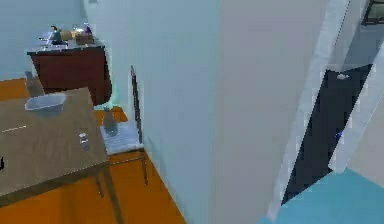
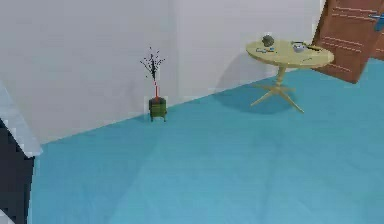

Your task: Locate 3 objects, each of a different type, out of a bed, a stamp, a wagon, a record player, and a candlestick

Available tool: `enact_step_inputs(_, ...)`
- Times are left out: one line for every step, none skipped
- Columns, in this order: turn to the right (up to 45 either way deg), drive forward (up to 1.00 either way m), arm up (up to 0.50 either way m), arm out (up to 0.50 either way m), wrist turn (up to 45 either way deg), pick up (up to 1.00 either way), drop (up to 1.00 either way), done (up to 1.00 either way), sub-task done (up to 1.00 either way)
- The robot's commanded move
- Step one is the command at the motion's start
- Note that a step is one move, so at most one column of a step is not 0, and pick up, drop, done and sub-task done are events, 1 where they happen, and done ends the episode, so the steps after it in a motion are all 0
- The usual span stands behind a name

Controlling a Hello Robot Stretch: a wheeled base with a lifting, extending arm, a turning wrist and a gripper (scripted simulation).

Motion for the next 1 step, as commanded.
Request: enact_step_inputs(45.0,0.00,0.00,0.00,0.0,0.00,0.00,0.00,0.00)
